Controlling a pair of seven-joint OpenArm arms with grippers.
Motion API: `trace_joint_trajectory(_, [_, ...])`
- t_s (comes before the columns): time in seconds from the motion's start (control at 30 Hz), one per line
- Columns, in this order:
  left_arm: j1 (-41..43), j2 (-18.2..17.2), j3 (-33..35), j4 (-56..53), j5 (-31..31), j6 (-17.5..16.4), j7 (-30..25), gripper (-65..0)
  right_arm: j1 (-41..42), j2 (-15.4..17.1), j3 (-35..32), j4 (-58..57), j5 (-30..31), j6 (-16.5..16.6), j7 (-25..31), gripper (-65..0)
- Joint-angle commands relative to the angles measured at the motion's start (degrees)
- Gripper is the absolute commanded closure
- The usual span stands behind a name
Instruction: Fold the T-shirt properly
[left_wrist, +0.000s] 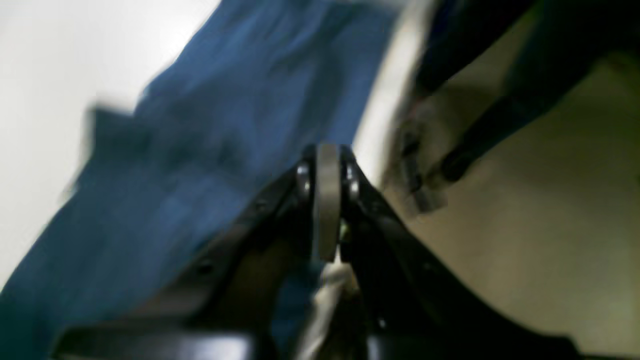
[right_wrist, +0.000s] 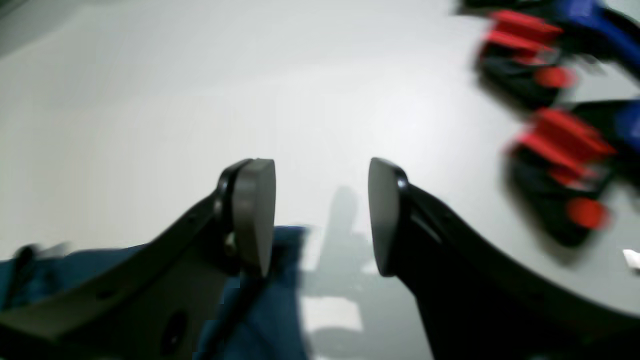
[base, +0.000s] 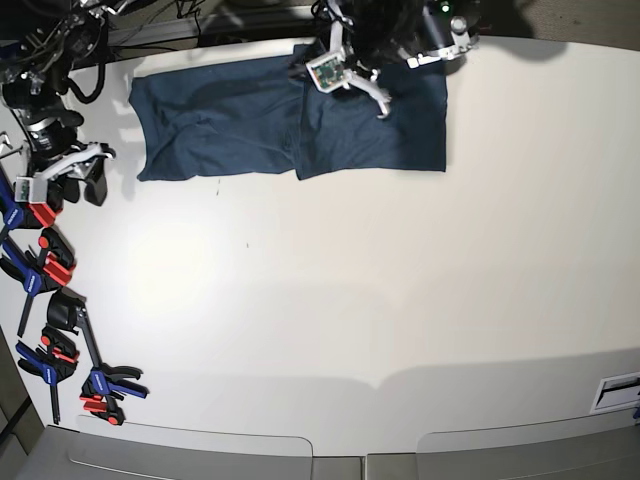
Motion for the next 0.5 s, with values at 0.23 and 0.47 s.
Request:
trace_joint_trajectory(0.23, [-0.1,0.2,0.0,1.2,23.6,25.3,-1.6,0.0,0.5,7.3,0.3,-1.0,-2.9,-1.7,3.0,-27.8])
trace_joint_trajectory(0.47, [-1.8,-2.9,-5.3,1.2,31.4,33.7,-1.6,0.0,0.5,12.3,0.3,-11.7,-1.8,-1.7,3.9,-37.1])
